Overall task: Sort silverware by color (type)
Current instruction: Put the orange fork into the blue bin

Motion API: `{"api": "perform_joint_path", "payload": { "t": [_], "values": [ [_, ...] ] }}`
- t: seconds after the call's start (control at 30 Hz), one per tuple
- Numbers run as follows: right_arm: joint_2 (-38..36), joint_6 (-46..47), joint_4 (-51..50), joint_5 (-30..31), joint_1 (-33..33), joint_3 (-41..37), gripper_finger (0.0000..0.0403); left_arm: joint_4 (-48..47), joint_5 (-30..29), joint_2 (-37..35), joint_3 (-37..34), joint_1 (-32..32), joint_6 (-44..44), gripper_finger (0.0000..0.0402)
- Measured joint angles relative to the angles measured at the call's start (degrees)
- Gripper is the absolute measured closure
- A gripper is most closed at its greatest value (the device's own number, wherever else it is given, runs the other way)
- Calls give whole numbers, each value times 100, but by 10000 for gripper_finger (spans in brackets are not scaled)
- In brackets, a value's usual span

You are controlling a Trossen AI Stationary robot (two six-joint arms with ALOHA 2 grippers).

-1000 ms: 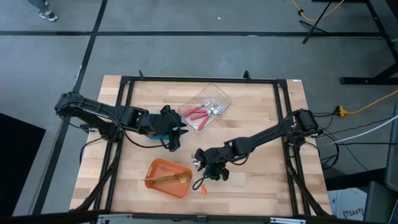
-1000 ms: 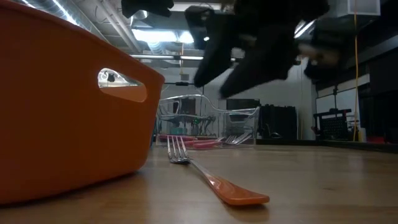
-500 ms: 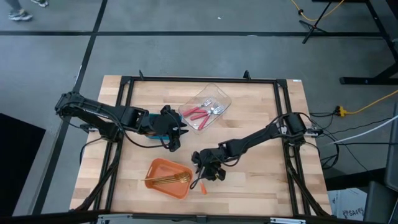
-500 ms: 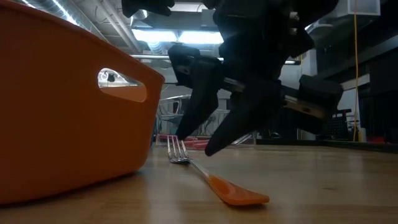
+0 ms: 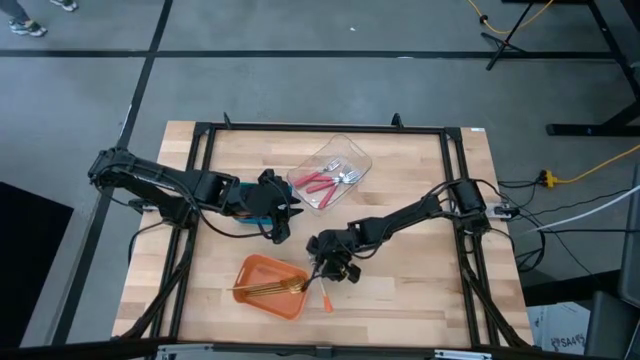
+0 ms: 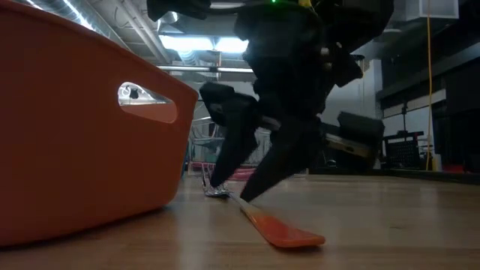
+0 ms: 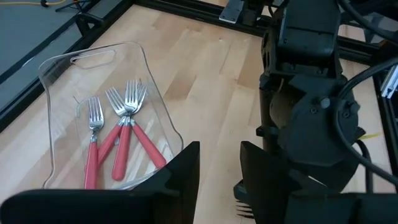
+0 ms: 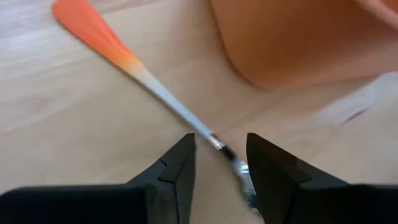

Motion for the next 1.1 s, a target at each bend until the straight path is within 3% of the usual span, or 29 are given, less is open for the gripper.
{"api": "perform_joint_path", "payload": {
  "t": [0.6,1.1],
  "values": [
    [3,1278,-505,38,-98,18,269,-5,-4,0,-2,0,0,292],
    [-113,2559,-912,750,-90,9,269,-10,-4,0,-2,0,0,292]
  ]
}}
